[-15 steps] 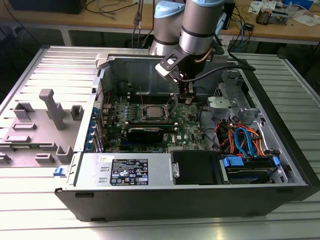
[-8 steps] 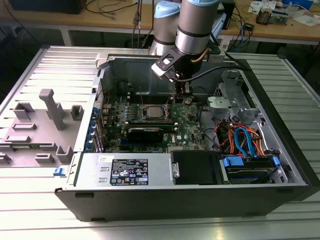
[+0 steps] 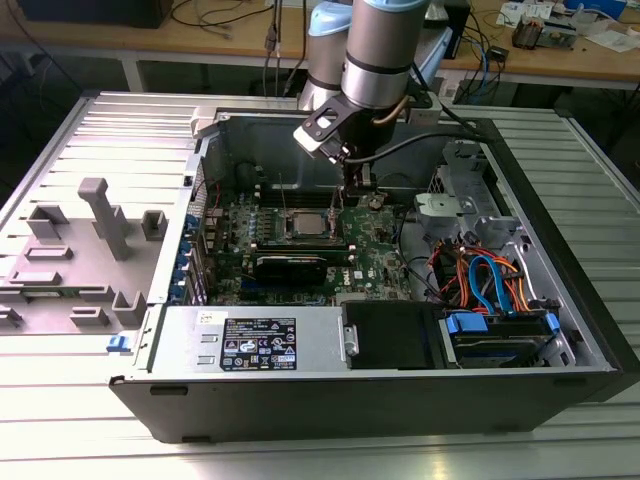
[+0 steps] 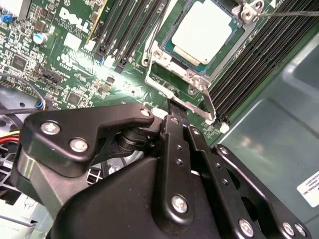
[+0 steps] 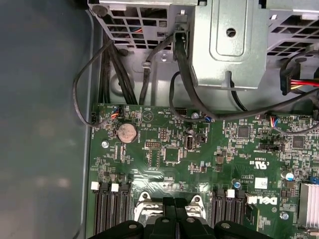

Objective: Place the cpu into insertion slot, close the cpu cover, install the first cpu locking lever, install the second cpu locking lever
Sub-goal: 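Close the cpu cover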

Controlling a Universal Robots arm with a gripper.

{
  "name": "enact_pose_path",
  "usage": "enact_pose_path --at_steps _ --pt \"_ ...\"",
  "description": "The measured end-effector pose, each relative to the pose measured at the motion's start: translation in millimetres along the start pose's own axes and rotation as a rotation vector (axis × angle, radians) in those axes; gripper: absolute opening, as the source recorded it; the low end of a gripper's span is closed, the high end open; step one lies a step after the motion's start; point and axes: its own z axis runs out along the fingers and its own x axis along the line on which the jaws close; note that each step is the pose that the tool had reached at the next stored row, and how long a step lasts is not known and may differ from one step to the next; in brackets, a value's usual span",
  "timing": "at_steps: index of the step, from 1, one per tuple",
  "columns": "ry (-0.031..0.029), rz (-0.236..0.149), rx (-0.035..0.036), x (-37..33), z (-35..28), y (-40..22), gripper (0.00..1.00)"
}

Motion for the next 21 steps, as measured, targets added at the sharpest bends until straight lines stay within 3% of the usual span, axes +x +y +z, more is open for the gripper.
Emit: enact_pose_path --at_steps 11,21 --pt "0.0001 0.0 0.0 0.7 0.3 -10.9 0.11" --pt "0.0 0.0 0.0 0.8 0.4 -13.1 0.11"
